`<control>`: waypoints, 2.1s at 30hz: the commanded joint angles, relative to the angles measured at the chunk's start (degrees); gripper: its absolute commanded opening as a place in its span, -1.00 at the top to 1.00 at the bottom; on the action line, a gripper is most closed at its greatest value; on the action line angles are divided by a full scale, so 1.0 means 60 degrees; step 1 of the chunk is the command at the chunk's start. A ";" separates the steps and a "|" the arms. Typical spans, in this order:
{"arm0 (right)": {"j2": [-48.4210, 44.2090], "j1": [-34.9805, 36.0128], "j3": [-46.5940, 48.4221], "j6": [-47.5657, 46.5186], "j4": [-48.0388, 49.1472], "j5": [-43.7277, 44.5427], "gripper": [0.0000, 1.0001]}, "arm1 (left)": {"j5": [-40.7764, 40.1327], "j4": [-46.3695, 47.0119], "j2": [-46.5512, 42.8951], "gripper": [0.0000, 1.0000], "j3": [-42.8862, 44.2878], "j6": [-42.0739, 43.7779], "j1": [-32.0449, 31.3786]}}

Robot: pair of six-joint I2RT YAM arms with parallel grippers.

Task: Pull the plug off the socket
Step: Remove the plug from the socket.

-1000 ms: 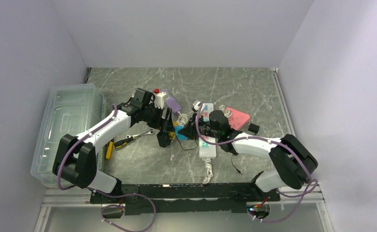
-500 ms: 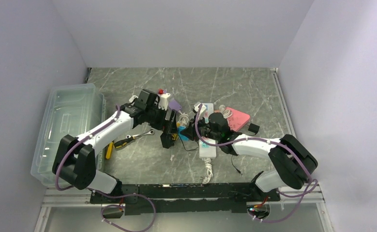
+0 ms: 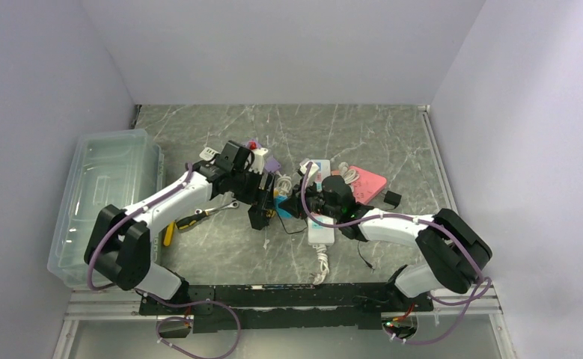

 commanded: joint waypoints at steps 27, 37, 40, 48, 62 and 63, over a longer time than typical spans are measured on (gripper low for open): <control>-0.0344 0.1332 0.0599 -0.0649 0.0038 0.2643 1.00 | 0.0055 0.0217 0.0859 1.00 0.0486 -0.0153 0.0078; -0.0414 0.1028 0.0538 -0.0299 0.0011 0.2553 1.00 | -0.1179 -0.0129 0.0805 1.00 0.0537 0.0282 0.0157; -0.0352 0.0535 0.0447 -0.0042 0.0163 0.1654 1.00 | -0.1273 -0.0128 0.0761 1.00 0.0512 0.0452 0.0160; -0.0286 0.0047 0.0474 0.0017 0.0137 0.0990 1.00 | -0.1117 -0.0131 0.0761 1.00 0.0530 0.0482 0.0157; -0.0071 0.1441 0.0733 -0.0417 0.0098 0.2542 1.00 | -0.0629 -0.0083 0.0885 1.00 0.0600 0.0168 0.0776; -0.0046 0.1540 0.0767 -0.0459 0.0074 0.2670 1.00 | -0.0593 -0.0073 0.0898 1.00 0.0597 0.0156 0.0786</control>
